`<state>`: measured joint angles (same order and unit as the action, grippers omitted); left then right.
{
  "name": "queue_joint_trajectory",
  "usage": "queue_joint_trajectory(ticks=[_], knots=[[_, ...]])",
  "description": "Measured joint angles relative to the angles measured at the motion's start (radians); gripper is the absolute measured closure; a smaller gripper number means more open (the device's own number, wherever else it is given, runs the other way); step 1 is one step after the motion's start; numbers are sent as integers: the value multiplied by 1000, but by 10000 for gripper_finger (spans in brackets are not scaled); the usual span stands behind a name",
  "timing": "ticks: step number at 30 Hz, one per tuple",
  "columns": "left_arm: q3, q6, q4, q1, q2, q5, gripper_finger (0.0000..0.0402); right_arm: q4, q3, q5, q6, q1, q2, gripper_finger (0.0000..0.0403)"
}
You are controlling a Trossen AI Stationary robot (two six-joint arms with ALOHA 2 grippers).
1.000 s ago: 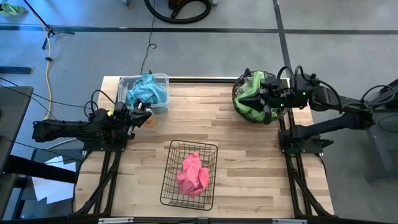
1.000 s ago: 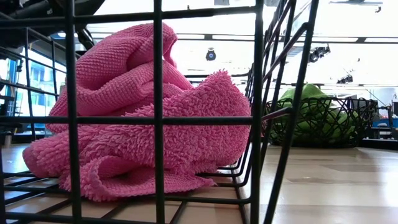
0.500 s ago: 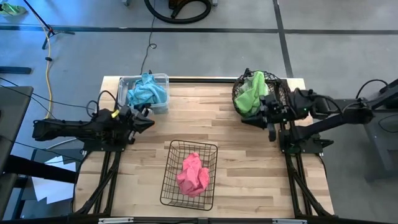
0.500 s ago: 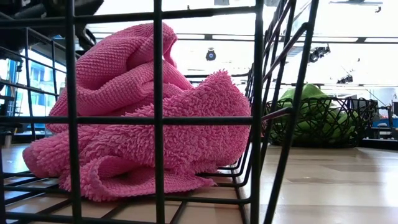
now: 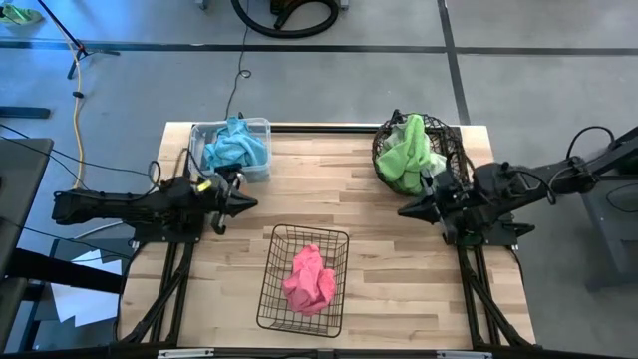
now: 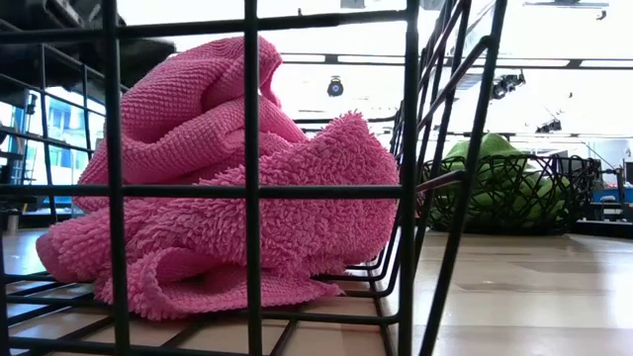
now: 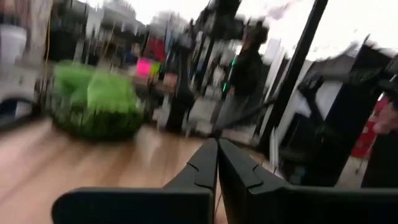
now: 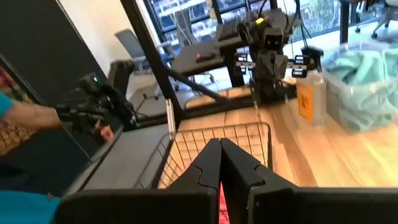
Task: Sort microfiber towel by color & place in baskets
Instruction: Return to Home Position
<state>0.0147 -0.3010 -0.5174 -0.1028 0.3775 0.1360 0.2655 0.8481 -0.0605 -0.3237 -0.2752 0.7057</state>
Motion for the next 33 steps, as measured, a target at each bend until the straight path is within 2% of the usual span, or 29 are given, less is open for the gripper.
queue_joint_trajectory(ticks=[3,8,11,16,28,33], knots=[[0,-31,88,0,1,-1,401,-9,-36,4,24,-1,-15,403],[0,-120,134,0,4,-1,401,-149,-123,26,79,-1,-64,403],[0,-106,139,0,4,-1,401,-215,-192,64,76,-1,-110,403],[0,-89,155,0,4,0,402,-266,-306,65,66,-1,-211,403],[0,-89,155,0,4,0,402,-361,-545,70,176,-1,-496,403],[0,-89,155,0,4,0,401,-485,-657,83,231,0,-571,403]])
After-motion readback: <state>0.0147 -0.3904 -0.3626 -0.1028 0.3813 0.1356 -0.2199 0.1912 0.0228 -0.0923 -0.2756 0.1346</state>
